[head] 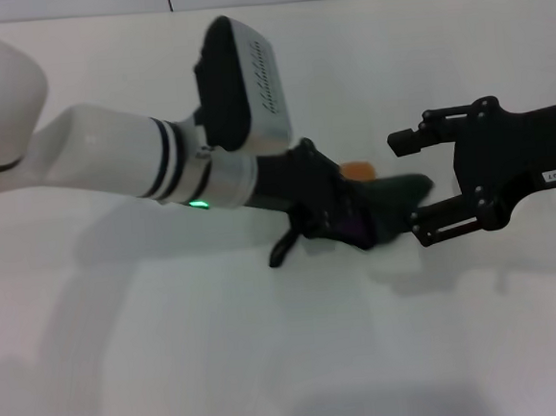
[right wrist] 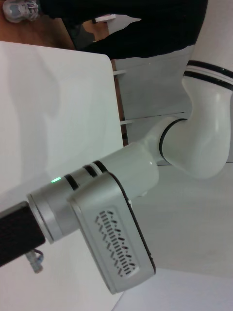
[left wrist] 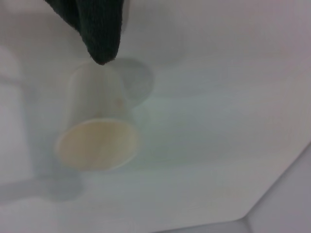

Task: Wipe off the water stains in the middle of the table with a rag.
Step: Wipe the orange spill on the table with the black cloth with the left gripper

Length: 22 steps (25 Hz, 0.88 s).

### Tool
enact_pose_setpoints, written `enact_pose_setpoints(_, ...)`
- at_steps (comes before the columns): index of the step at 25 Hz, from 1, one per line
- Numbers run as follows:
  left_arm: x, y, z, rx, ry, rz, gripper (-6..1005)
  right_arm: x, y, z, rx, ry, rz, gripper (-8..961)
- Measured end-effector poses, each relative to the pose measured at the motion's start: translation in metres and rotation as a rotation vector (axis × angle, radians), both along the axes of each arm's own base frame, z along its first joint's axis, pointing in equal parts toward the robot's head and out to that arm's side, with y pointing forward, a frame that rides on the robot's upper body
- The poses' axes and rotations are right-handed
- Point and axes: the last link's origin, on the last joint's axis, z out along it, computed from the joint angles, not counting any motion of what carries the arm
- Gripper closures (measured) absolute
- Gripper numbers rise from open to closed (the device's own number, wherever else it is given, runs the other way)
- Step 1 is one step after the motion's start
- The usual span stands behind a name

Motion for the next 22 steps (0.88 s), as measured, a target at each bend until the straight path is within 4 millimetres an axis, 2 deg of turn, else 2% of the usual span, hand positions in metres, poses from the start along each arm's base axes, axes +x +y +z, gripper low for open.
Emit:
enact_pose_setpoints(4,0.005,-0.008,-0.008,-0.033,0.006,-0.042,895,0.001,0.001,0.000,0.002,-0.002,-0.003,112)
enact_pose_setpoints(10,0.001,-0.004,-0.009,0.007,0.031,-0.063,895,0.000,0.001,-0.001,-0.001,-0.001,-0.002,112)
enact_pose_setpoints(17,-0.010,0.007,-0.006,0.094,0.074,-0.088,895,0.000,0.000,-0.003,-0.009,0.001,-0.001,112)
enact_pose_setpoints(22,-0.016,0.022,0.001,0.203,0.111,-0.084,894,0.000,-0.001,-0.004,-0.013,0.002,-0.003,111)
